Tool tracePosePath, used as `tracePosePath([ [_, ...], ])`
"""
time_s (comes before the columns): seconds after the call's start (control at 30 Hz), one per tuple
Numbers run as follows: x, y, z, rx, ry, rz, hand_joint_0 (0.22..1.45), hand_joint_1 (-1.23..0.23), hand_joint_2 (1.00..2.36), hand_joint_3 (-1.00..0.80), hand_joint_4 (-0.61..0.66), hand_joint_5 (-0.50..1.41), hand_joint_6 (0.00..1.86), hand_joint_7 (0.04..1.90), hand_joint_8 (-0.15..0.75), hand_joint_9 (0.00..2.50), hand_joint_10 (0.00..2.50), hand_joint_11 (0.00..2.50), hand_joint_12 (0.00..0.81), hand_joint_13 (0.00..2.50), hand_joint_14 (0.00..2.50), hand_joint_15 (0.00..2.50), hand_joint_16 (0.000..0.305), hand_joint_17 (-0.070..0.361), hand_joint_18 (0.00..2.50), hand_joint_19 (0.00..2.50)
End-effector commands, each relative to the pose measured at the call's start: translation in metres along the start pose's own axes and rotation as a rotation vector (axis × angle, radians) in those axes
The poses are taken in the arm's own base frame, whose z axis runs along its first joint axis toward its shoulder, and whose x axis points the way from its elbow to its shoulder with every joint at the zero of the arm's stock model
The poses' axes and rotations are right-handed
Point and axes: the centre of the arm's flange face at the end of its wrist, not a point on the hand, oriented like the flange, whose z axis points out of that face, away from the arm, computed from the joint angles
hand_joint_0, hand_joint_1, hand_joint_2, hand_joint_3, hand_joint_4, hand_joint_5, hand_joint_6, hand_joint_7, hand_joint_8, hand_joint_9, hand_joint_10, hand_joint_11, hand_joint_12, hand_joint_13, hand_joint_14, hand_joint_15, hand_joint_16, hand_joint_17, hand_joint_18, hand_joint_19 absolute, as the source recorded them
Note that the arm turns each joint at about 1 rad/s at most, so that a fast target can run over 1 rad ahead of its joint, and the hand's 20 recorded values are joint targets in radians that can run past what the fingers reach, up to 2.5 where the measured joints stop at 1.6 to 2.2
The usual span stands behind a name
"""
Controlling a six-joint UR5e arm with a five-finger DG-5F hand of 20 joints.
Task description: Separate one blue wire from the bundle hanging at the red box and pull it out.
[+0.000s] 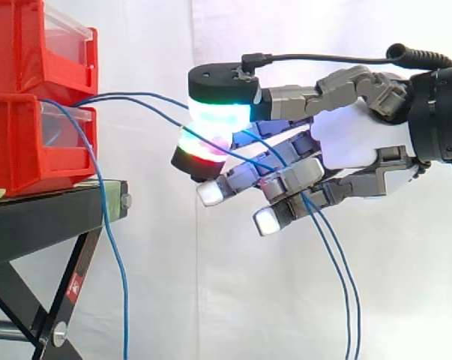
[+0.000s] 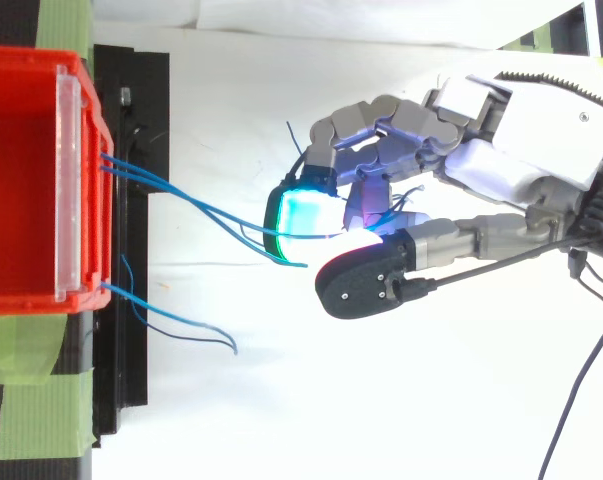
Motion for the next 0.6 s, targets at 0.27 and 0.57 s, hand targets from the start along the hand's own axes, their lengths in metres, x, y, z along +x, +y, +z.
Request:
tracePosePath([
  [0.27, -0.0002, -0.0002, 0.0001, 0.001, 0.000, 0.000, 0.49, -0.56, 1.00, -0.47, 0.22, -0.16, 0.69, 1.18, 0.344, 0.80, 0.02, 1.04, 0.366, 0.69, 1.48, 1.51, 0.049, 0.111, 0.56, 1.26],
  [0.57, -0.0002, -0.0002, 0.0001, 0.001, 0.000, 0.000, 0.42, -0.57, 1.00, -0.50, 0.25, -0.17, 0.69, 1.15, 0.371, 0.80, 0.02, 1.02, 0.408, 0.67, 1.63, 1.39, 0.059, 0.133, 0.60, 1.23],
])
